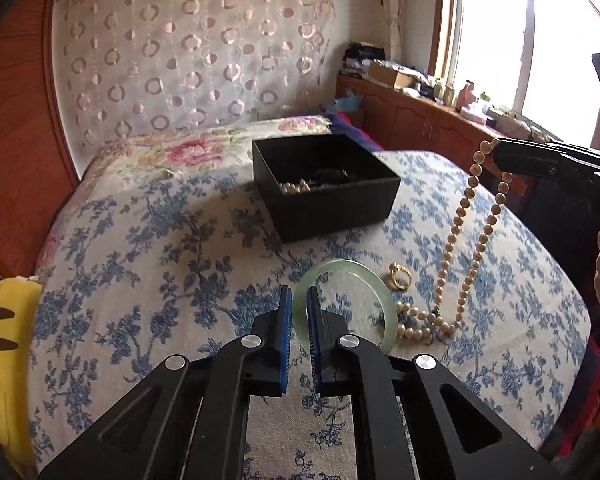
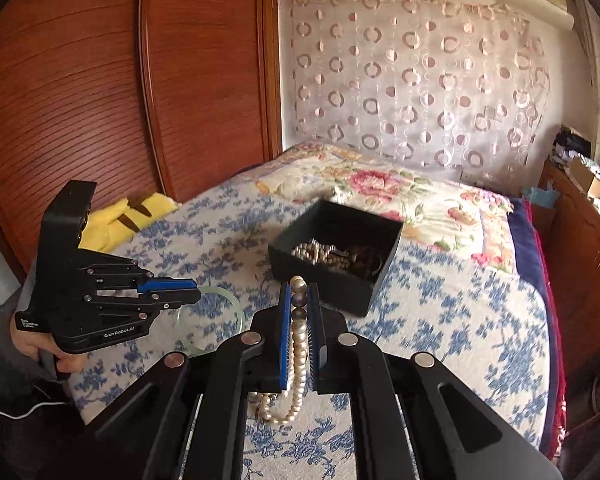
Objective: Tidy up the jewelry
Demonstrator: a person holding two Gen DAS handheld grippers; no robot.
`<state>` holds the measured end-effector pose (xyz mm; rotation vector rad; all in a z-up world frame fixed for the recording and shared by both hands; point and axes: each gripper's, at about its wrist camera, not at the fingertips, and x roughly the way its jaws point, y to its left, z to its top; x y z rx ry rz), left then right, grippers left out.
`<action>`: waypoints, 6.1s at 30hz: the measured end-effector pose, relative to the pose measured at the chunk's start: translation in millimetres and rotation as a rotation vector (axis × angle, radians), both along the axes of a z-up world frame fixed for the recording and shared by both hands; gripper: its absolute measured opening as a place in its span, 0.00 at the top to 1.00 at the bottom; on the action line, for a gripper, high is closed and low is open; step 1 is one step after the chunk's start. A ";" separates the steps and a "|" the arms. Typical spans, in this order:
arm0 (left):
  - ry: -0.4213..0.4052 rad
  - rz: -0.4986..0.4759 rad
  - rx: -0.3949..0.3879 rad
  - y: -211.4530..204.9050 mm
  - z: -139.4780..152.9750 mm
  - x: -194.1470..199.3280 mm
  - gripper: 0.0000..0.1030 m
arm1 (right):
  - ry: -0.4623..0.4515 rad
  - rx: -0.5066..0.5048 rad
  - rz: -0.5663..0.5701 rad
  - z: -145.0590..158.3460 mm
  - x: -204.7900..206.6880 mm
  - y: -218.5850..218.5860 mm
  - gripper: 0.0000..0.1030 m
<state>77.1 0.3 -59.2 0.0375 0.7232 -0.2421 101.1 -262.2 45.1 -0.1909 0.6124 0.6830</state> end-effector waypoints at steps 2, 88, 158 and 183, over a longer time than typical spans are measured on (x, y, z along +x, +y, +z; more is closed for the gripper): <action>-0.017 0.009 -0.007 2.8 6.1 -0.6 0.93 | -0.016 0.003 0.001 8.7 -0.9 -0.1 0.92; -0.066 -0.040 0.033 -32.4 40.4 169.9 1.00 | 0.166 -0.018 -0.005 -53.1 147.7 23.5 0.75; 0.129 -0.111 0.040 -34.8 -41.0 -1.2 0.95 | 0.191 -0.137 0.023 -99.7 26.8 21.0 0.79; -0.009 -0.027 0.003 -8.2 27.1 91.5 0.95 | 0.095 -0.057 -0.002 -50.3 105.7 26.0 0.78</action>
